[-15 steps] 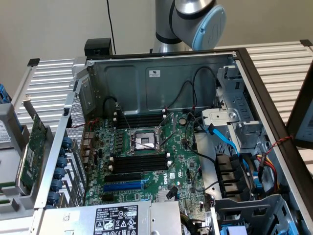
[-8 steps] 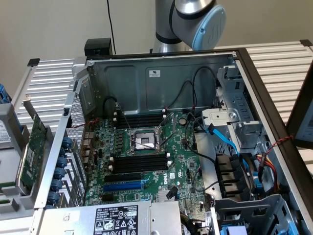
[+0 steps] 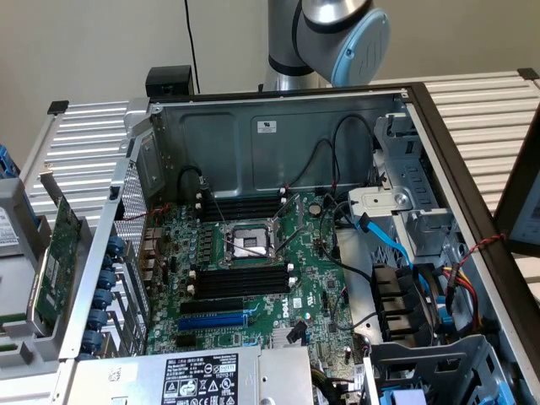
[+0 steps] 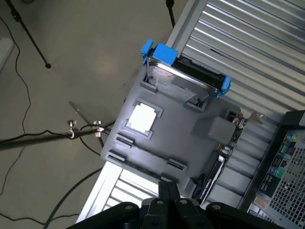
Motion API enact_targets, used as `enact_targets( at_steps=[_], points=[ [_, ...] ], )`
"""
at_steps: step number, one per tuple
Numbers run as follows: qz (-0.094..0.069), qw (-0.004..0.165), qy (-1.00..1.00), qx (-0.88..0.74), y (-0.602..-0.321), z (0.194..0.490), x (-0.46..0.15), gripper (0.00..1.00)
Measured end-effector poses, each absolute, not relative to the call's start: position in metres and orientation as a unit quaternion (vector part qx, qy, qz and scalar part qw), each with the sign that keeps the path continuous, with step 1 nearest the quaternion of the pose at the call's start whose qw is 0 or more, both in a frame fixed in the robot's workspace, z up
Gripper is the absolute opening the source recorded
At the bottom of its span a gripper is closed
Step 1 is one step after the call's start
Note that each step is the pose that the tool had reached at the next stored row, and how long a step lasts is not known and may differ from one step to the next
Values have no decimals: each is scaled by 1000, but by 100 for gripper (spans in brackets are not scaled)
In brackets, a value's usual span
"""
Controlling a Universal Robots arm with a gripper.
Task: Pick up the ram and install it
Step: 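Pick up the ram and move it above insertion slot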
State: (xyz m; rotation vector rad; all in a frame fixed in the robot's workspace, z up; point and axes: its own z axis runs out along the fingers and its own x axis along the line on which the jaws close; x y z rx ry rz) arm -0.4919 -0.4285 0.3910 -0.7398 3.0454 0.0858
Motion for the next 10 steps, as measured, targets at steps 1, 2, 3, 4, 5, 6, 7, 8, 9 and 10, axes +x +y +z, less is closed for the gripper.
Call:
enact_targets(
  at_steps=[1, 2, 3, 4, 5, 6, 7, 8, 9, 10],
  points=[
    [27, 3, 969, -245, -429, 391, -492, 11],
    [27, 3, 967, -254, -429, 391, -492, 11],
    [27, 2, 965, -262, -429, 391, -492, 11],
    [27, 2, 962, -271, -429, 391, -492, 11],
    [28, 2, 959, -280, -429, 391, -492, 11],
    [28, 2, 957, -289, -429, 391, -492, 11],
    [28, 1, 954, -298, -429, 391, -492, 11],
    [28, 1, 952, -306, -429, 391, -492, 11],
    [28, 1, 949, -315, -429, 391, -492, 11],
    [28, 1, 946, -324, -429, 391, -492, 11]
  ],
)
